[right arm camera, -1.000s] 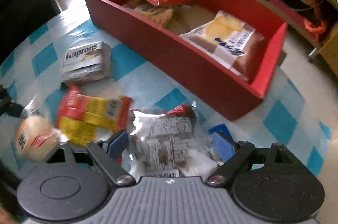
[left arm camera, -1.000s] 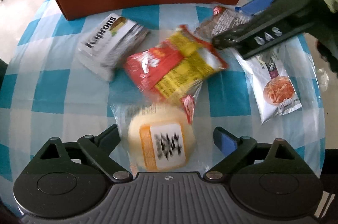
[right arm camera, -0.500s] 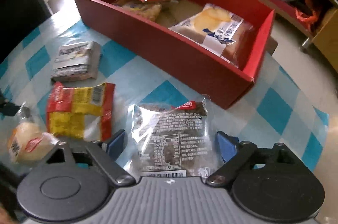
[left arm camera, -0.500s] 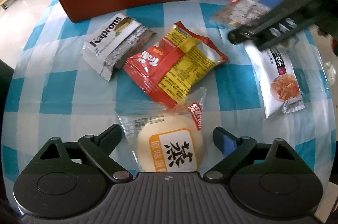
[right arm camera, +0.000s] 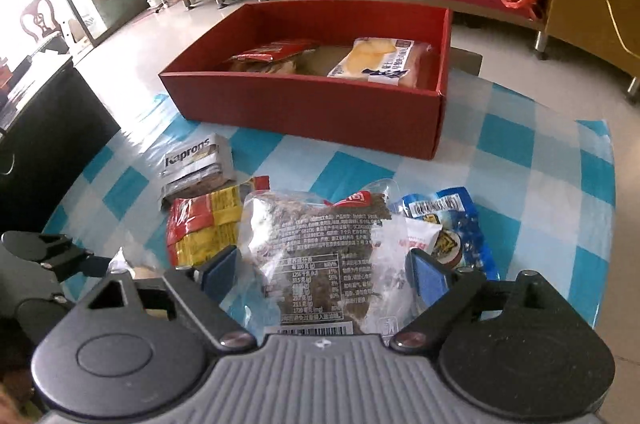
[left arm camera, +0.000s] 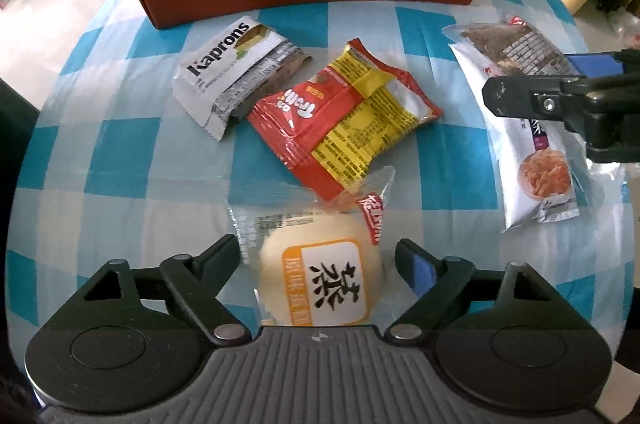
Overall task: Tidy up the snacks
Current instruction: 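Carry the bun pack in the left tool while the right tool carries the clear bag over the box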
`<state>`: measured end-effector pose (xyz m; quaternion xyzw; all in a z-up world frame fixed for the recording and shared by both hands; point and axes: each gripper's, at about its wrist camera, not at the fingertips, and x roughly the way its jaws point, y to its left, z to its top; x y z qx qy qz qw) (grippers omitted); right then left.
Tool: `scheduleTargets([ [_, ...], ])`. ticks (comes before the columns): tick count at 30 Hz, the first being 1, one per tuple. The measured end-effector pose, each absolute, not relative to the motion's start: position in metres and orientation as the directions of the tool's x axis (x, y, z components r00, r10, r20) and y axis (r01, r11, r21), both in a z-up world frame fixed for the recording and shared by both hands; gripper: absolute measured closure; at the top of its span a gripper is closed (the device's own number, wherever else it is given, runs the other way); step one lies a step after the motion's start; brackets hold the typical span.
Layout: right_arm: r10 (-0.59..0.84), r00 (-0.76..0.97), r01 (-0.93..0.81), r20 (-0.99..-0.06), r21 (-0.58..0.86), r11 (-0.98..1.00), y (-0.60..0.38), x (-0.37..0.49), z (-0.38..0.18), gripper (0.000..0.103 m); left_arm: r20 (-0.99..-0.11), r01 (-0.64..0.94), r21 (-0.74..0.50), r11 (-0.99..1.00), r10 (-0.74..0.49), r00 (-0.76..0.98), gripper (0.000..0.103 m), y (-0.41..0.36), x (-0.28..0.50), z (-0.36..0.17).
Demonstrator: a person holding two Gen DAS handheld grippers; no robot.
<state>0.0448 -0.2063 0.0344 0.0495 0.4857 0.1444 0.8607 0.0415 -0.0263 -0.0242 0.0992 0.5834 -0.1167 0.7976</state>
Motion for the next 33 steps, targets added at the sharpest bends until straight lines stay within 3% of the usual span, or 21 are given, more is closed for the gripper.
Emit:
scheduleTargets([
  [4, 0.304, 0.489, -0.177, -0.818, 0.249, 0.952, -0.217, 0.047, 0.034, 0.014, -0.957, 0.281, 0.037, 0.959, -0.047, 0.285, 0.009, -0.028, 0.037, -0.026],
  [6, 0.317, 0.491, -0.167, -0.812, 0.269, 0.949, -0.222, 0.048, 0.034, 0.014, -0.956, 0.268, 0.03, 0.963, -0.05, 0.289, 0.014, -0.026, 0.035, -0.026],
  [9, 0.316, 0.493, -0.158, -0.811, 0.274, 0.949, -0.226, 0.05, 0.035, 0.014, -0.95, 0.26, 0.015, 0.965, -0.067, 0.306, 0.036, -0.023, 0.031, -0.018],
  [10, 0.314, 0.498, -0.161, -0.809, 0.27, 0.949, -0.226, 0.05, 0.037, 0.014, -0.95, 0.254, 0.004, 0.967, -0.075, 0.304, 0.037, -0.021, 0.029, -0.016],
  [33, 0.331, 0.565, -0.172, -0.756, 0.285, 0.943, -0.221, 0.061, 0.053, 0.014, -0.887, 0.225, -0.048, 0.973, -0.145, 0.439, 0.038, -0.022, 0.045, 0.032],
])
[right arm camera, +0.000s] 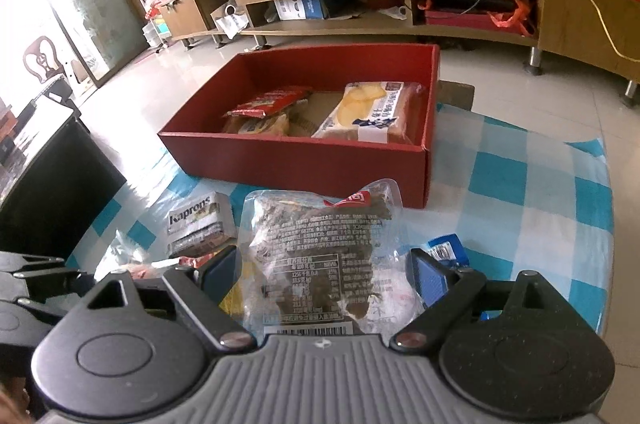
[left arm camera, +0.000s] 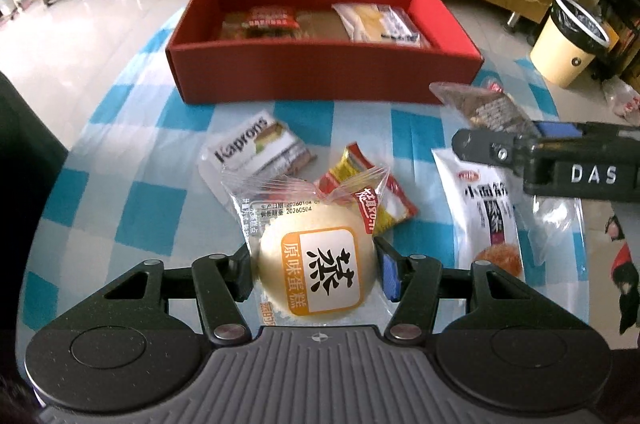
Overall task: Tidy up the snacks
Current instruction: 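Carry the bun pack in the left tool while the right tool carries the clear bag over the box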
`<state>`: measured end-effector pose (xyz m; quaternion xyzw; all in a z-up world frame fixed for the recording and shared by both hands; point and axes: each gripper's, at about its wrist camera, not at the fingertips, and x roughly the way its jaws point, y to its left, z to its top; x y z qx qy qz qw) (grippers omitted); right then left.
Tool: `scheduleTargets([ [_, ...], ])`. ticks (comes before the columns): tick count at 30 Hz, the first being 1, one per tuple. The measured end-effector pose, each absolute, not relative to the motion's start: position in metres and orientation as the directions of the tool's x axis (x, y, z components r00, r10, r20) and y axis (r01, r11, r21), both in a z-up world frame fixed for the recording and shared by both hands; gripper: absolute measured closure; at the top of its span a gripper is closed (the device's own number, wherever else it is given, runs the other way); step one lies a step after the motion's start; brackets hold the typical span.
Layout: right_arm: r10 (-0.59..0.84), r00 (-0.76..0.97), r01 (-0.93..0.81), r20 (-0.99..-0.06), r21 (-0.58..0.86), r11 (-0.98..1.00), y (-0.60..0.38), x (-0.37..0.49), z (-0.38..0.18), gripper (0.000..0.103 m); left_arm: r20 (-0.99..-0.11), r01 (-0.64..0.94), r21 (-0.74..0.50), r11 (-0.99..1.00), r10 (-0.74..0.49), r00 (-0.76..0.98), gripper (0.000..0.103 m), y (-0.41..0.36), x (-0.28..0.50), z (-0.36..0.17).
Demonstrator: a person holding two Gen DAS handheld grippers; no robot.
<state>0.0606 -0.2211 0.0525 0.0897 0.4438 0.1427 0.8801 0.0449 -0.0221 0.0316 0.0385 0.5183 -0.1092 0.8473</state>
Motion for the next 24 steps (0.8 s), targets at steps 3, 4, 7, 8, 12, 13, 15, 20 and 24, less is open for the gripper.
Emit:
scheduleTargets([
  [3, 0.334, 0.574, -0.178, -0.748, 0.284, 0.942, -0.219, 0.062, 0.054, 0.014, -0.878, 0.228, -0.041, 0.973, -0.144, 0.456, 0.038, -0.025, 0.049, 0.036],
  [4, 0.335, 0.576, -0.178, -0.746, 0.285, 0.942, -0.219, 0.062, 0.055, 0.014, -0.874, 0.229, -0.038, 0.973, -0.144, 0.463, 0.038, -0.025, 0.051, 0.038],
  [7, 0.333, 0.577, -0.174, -0.745, 0.287, 0.942, -0.219, 0.065, 0.054, 0.014, -0.863, 0.228, -0.026, 0.973, -0.136, 0.486, 0.038, -0.027, 0.055, 0.043],
  [8, 0.334, 0.577, -0.173, -0.745, 0.288, 0.942, -0.219, 0.065, 0.054, 0.014, -0.86, 0.228, -0.021, 0.973, -0.134, 0.492, 0.038, -0.028, 0.056, 0.044],
  [12, 0.334, 0.59, -0.171, -0.735, 0.29, 0.942, -0.22, 0.067, 0.056, 0.014, -0.852, 0.225, -0.018, 0.974, -0.133, 0.507, 0.038, -0.03, 0.063, 0.049],
  [13, 0.333, 0.596, -0.17, -0.731, 0.291, 0.942, -0.221, 0.067, 0.057, 0.014, -0.849, 0.225, -0.018, 0.974, -0.134, 0.511, 0.038, -0.03, 0.065, 0.05],
  [15, 0.332, 0.606, -0.168, -0.723, 0.292, 0.942, -0.221, 0.068, 0.059, 0.014, -0.844, 0.225, -0.011, 0.974, -0.13, 0.52, 0.038, -0.032, 0.068, 0.052],
  [20, 0.327, 0.615, -0.164, -0.718, 0.29, 0.943, -0.221, 0.072, 0.06, 0.014, -0.833, 0.228, 0.012, 0.974, -0.116, 0.541, 0.038, -0.036, 0.075, 0.055],
  [24, 0.331, 0.62, -0.165, -0.711, 0.294, 0.942, -0.221, 0.074, 0.061, 0.014, -0.83, 0.229, 0.013, 0.973, -0.117, 0.546, 0.038, -0.038, 0.08, 0.056],
])
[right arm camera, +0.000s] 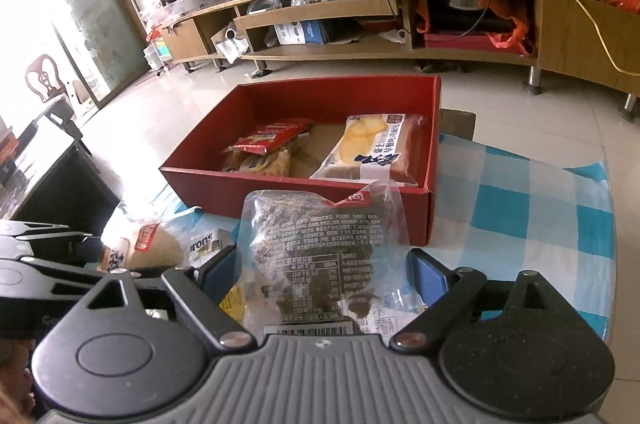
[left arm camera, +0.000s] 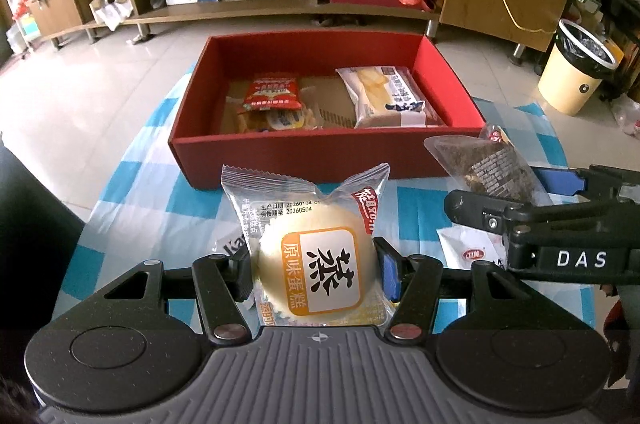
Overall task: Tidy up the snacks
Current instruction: 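Carry the bun pack in the left tool while the right tool carries the clear bag over the box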
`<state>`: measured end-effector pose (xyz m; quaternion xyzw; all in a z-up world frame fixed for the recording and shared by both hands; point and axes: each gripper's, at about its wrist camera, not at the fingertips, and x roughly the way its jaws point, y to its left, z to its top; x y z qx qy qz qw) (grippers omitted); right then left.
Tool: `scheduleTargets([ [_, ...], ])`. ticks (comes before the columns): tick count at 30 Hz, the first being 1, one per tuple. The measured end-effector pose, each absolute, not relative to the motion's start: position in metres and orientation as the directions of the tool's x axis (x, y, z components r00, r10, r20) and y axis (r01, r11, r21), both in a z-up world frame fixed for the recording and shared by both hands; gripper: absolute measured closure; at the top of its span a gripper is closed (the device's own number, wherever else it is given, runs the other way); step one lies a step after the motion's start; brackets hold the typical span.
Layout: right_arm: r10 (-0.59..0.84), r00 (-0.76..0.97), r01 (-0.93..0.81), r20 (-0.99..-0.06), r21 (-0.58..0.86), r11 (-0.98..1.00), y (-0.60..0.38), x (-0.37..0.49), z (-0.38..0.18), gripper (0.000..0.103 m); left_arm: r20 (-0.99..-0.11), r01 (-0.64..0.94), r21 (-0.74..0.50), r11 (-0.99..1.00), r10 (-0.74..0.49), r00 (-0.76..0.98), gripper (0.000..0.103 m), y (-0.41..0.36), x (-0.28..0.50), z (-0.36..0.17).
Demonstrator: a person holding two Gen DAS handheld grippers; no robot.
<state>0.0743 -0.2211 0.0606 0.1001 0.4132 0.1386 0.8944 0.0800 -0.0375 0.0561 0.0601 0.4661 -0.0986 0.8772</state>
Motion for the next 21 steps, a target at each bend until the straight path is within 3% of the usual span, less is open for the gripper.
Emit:
scheduleTargets([
  [21, 0.324, 0.658, -0.141, -0.68, 0.312, 0.94, -0.229, 0.089, 0.065, 0.014, -0.803, 0.222, 0.062, 0.973, -0.084, 0.59, 0.038, -0.045, 0.108, 0.063],
])
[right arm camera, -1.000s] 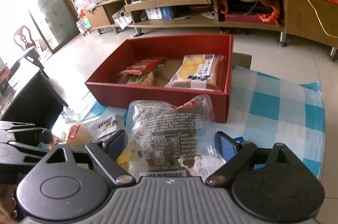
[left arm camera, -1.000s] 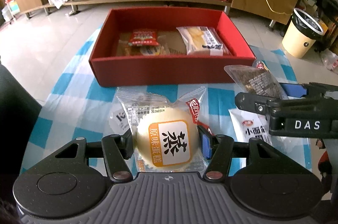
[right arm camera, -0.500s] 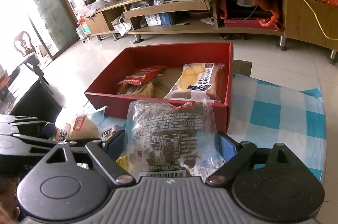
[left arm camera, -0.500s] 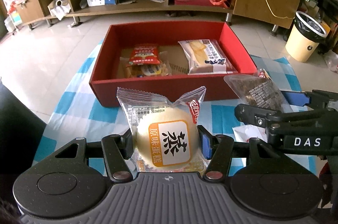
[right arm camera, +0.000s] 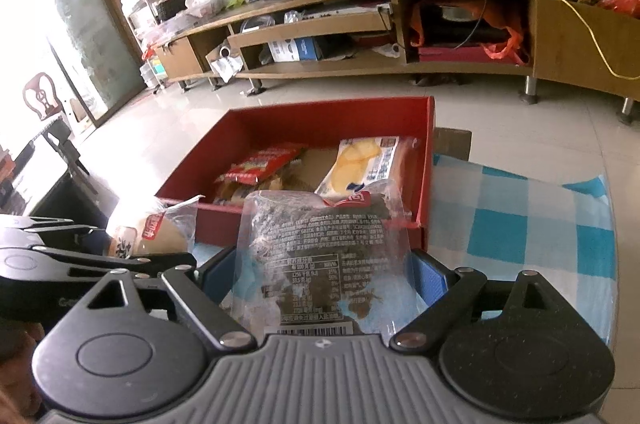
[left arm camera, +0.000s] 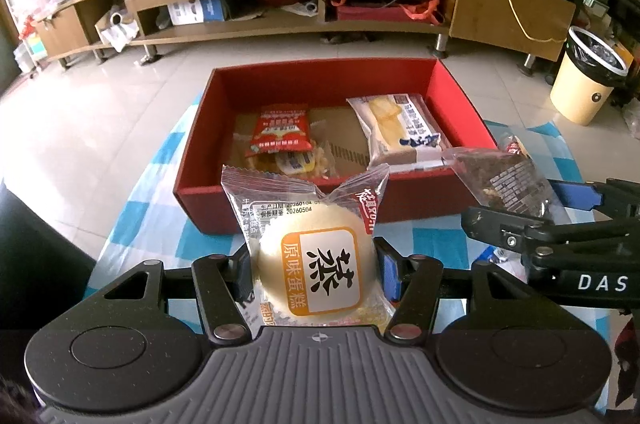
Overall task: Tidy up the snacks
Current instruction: 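Carry the bun pack in the left tool while the right tool carries the clear bag over the box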
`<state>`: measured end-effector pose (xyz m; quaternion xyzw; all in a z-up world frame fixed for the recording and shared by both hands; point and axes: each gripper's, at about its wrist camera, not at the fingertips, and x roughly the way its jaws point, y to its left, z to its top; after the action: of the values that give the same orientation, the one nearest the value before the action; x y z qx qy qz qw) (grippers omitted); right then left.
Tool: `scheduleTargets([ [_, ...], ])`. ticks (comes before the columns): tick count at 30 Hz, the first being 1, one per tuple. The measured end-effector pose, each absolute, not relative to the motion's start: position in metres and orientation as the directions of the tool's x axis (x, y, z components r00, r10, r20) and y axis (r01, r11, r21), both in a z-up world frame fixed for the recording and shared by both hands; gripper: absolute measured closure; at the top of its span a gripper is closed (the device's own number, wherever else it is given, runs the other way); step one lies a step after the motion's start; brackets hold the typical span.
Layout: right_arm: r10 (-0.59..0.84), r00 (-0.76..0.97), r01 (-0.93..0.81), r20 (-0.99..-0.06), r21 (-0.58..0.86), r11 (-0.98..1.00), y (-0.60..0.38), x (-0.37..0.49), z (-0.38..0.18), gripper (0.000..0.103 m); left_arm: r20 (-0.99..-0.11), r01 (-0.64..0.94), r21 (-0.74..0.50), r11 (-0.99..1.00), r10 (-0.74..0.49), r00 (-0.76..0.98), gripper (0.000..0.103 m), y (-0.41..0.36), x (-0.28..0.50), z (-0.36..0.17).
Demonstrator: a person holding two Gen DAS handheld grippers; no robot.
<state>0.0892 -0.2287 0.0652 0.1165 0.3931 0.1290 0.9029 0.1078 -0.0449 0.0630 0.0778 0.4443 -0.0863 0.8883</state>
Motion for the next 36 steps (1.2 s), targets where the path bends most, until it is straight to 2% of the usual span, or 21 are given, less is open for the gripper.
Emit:
scheduleTargets([
  [36, 0.324, 0.683, -0.113, -0.654, 0.344, 0.932, -0.234, 0.135, 0.061, 0.014, -0.785, 0.215, 0.114, 0.97, -0.045, 0.618, 0.037, -0.057, 0.156, 0.061],
])
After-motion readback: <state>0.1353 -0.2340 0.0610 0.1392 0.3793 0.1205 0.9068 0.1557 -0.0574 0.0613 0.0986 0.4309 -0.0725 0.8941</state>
